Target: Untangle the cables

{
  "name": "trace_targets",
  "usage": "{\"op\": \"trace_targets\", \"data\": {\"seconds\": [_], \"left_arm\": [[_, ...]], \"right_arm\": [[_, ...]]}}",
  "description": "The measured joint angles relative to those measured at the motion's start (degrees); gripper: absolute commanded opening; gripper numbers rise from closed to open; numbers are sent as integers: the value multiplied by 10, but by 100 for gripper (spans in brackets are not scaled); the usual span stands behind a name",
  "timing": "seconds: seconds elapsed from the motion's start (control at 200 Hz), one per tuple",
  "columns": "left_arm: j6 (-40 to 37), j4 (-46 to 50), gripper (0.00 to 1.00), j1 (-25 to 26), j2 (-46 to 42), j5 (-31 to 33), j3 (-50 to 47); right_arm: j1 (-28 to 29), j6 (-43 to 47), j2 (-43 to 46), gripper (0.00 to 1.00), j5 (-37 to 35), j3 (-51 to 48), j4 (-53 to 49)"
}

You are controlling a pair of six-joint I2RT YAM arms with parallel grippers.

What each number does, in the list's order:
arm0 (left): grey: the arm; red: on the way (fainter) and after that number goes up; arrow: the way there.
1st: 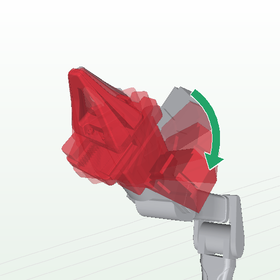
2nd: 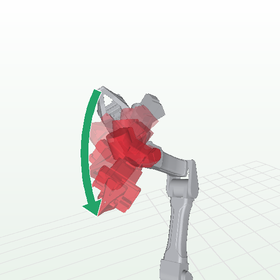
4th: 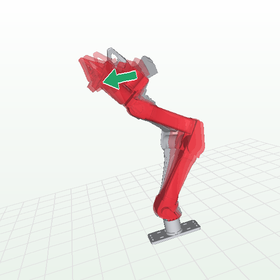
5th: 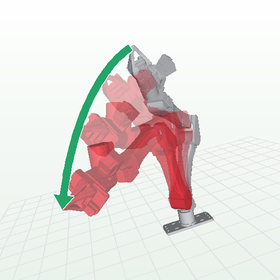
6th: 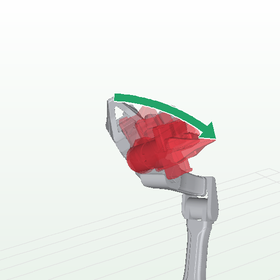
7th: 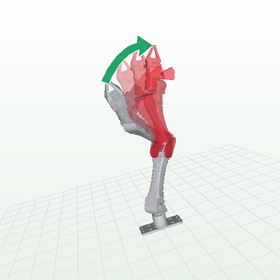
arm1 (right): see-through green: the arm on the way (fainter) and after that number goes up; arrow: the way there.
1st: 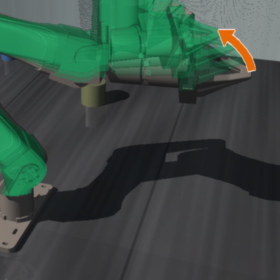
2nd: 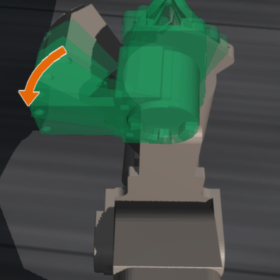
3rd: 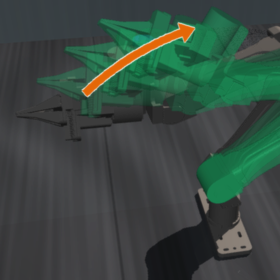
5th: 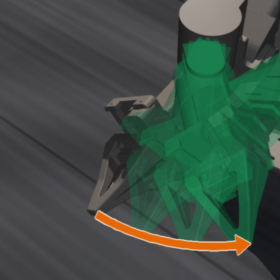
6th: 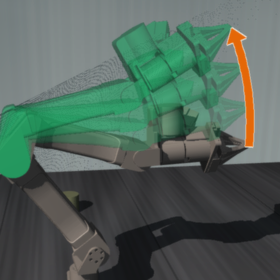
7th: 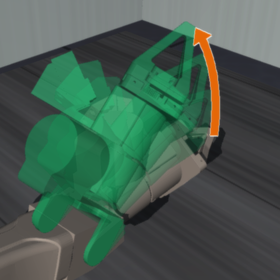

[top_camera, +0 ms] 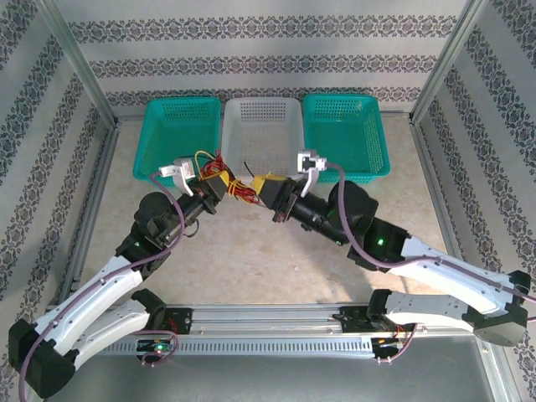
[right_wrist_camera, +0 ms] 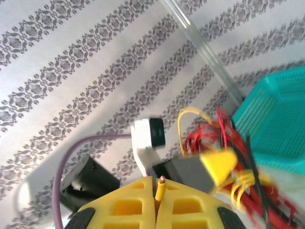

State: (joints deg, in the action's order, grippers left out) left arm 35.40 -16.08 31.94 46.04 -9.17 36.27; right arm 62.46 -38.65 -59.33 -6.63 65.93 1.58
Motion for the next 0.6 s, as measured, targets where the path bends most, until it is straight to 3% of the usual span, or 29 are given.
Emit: {"op": "trace_targets", "data": {"seconds": [0.16, 0.27, 0.475, 0.6], "left_arm": [[-9, 19, 0, 2, -30, -66, -2], [3, -5, 0, 2, -35, -149, -10], [90, -111, 0, 2, 13, -312, 7], [128, -134, 0, 2, 30, -362, 47]], "right_arm": [[-19, 80, -77, 0, -21, 176, -159], [-80, 103, -113, 0, -10, 254, -236], [-229, 77, -133, 0, 104, 276, -282], [-267, 52, -138, 0, 149, 241, -263]]}}
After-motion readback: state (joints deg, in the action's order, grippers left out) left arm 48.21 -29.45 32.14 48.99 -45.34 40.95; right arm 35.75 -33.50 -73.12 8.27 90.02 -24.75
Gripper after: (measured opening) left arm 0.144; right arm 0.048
